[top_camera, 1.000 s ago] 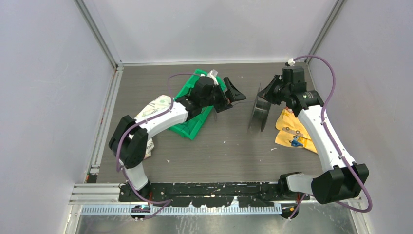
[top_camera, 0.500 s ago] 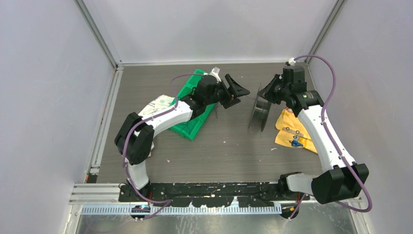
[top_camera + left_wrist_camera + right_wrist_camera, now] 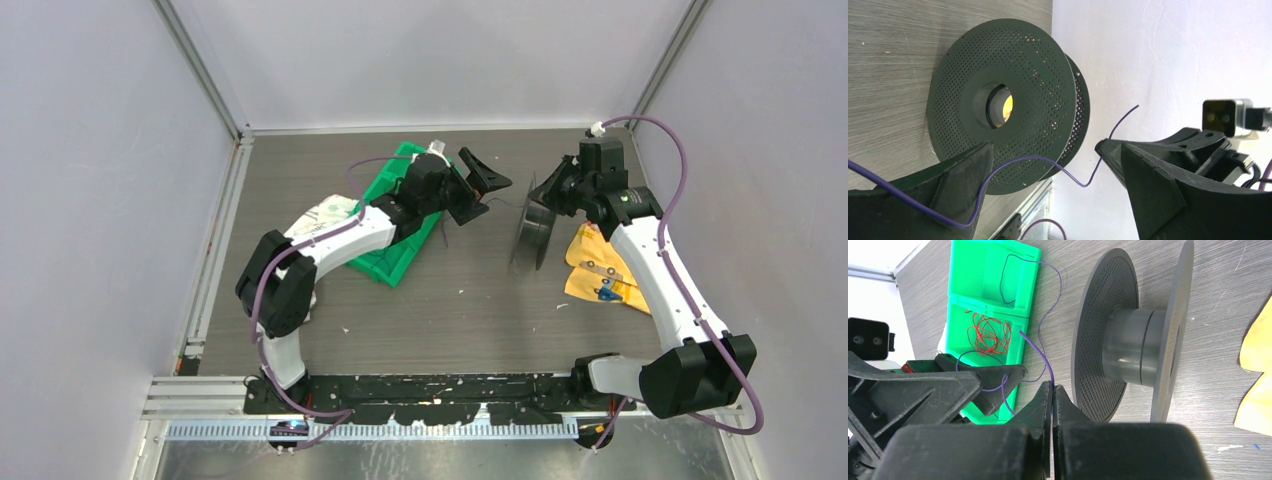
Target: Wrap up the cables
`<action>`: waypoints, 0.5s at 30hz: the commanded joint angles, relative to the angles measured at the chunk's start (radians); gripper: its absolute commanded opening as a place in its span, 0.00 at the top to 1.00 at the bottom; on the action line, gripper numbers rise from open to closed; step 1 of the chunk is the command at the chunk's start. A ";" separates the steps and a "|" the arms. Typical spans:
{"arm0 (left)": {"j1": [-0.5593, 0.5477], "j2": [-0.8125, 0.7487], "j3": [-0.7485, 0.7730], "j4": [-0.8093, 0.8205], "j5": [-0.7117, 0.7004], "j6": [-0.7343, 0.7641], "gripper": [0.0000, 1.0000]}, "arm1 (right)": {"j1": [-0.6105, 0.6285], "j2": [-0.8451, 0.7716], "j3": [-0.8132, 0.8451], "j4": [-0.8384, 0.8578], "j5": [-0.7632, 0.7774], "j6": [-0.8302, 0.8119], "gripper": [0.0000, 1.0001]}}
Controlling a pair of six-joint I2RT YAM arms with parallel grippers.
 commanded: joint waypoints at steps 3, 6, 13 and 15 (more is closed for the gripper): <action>0.007 -0.009 0.111 -0.107 -0.069 -0.077 0.00 | 0.004 -0.027 -0.001 0.031 0.006 0.008 0.99; 0.007 -0.004 0.121 -0.114 -0.097 -0.085 0.01 | 0.004 -0.027 -0.001 0.031 0.005 0.009 0.99; 0.007 0.005 0.104 -0.104 -0.101 -0.103 0.53 | 0.004 -0.025 -0.002 0.032 0.009 0.010 0.99; 0.007 0.005 0.103 -0.107 -0.101 -0.102 0.59 | 0.005 -0.026 -0.004 0.032 0.009 0.011 0.99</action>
